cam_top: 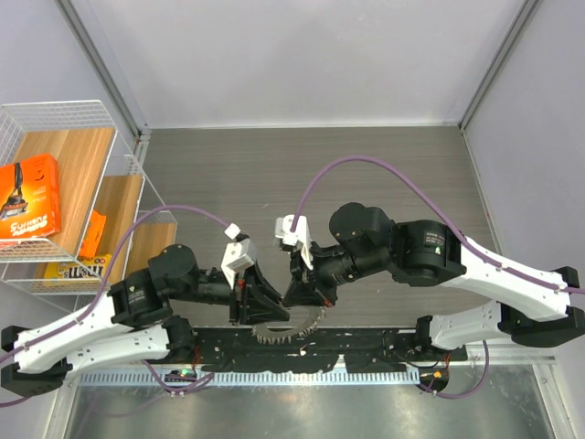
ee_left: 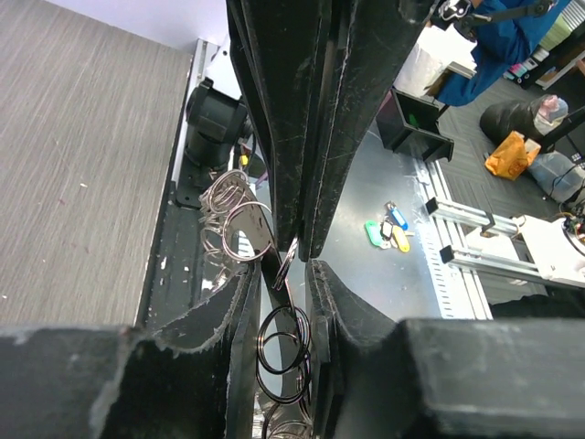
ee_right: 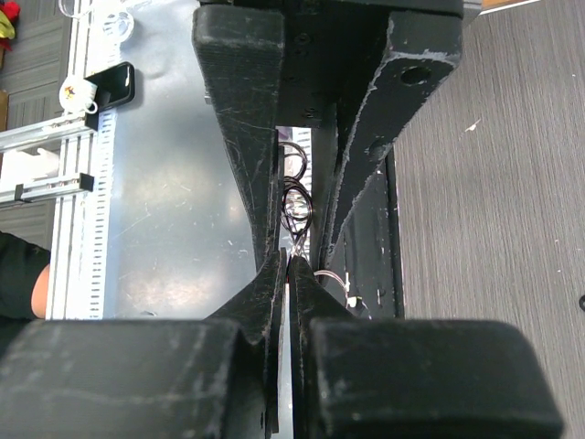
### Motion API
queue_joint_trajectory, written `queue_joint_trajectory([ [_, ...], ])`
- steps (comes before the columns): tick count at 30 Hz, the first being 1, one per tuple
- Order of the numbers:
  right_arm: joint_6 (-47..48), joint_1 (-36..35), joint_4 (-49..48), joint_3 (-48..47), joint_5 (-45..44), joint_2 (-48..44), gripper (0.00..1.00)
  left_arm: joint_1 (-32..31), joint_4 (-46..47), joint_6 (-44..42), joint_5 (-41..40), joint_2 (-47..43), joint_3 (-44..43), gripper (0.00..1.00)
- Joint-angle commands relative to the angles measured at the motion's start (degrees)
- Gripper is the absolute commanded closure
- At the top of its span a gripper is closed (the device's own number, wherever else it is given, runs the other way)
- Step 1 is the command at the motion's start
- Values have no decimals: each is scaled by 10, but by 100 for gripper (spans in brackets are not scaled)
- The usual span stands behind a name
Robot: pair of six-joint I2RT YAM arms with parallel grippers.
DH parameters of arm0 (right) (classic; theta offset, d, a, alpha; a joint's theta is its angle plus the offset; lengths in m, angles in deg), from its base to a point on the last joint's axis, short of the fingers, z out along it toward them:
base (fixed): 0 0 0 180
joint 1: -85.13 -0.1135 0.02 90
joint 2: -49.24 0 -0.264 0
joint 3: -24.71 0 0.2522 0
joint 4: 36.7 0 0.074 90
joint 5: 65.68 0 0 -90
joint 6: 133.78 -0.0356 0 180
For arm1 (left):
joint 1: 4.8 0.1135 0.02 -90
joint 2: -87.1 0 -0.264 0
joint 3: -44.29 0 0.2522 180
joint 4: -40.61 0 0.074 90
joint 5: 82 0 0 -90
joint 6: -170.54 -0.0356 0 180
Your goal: Put the keys on the keyring
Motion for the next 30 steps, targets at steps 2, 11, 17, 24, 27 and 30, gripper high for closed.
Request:
queue_joint_trajectory([
  [2, -3, 0, -38, -17, 8, -2, 94, -1, 10, -10, -1, 13, -21, 81],
  [11, 0, 0, -41, -8, 4, 0, 94, 0, 30, -13, 8, 25, -28, 100],
  [17, -2, 0, -47, 1, 7, -11, 94, -1, 51, -21, 6, 16, -21, 100],
  [24, 5, 0, -37, -5, -1, -10, 92, 0, 94, -32, 19, 10, 0, 100],
  [27, 10, 0, -23, -22, 4, 6, 94, 0, 97, -32, 28, 19, -2, 100],
  [30, 12, 0, -21, -24, 3, 3, 94, -1, 98, -37, 33, 19, 0, 100],
])
